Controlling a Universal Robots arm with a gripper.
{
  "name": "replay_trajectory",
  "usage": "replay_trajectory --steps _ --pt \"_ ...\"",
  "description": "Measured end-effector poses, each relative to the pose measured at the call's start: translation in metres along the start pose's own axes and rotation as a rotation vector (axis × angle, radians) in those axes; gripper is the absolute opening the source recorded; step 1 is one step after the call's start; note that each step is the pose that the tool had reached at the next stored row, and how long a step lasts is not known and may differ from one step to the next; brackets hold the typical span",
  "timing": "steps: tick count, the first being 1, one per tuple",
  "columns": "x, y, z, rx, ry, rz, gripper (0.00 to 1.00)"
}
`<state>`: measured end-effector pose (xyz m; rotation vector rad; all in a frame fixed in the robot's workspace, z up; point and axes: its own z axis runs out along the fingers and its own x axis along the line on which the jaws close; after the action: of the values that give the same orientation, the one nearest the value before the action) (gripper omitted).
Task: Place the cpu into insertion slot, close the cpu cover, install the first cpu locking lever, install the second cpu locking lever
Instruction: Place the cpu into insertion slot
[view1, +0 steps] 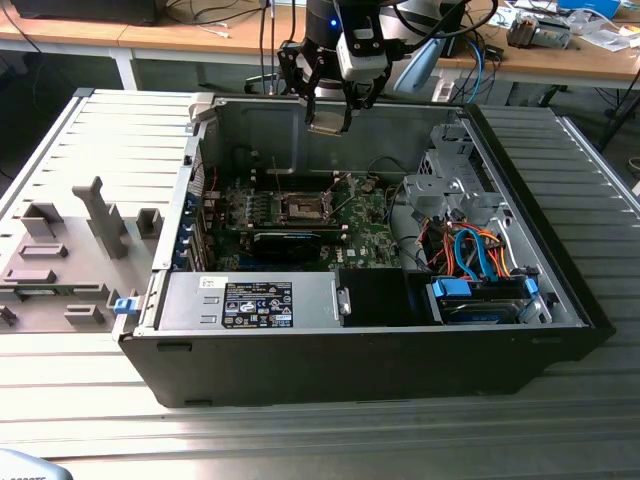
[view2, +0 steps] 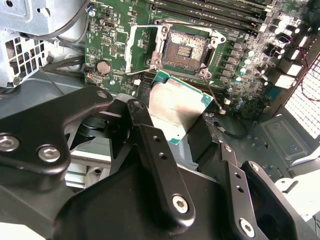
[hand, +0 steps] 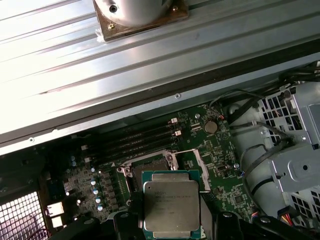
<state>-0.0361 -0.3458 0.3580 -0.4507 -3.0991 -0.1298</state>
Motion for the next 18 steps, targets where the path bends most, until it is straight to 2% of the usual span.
replay_trajectory --steps 18 --pt "0.0 0.0 0.0 -0.0003 -0.0011 0.013 0.54"
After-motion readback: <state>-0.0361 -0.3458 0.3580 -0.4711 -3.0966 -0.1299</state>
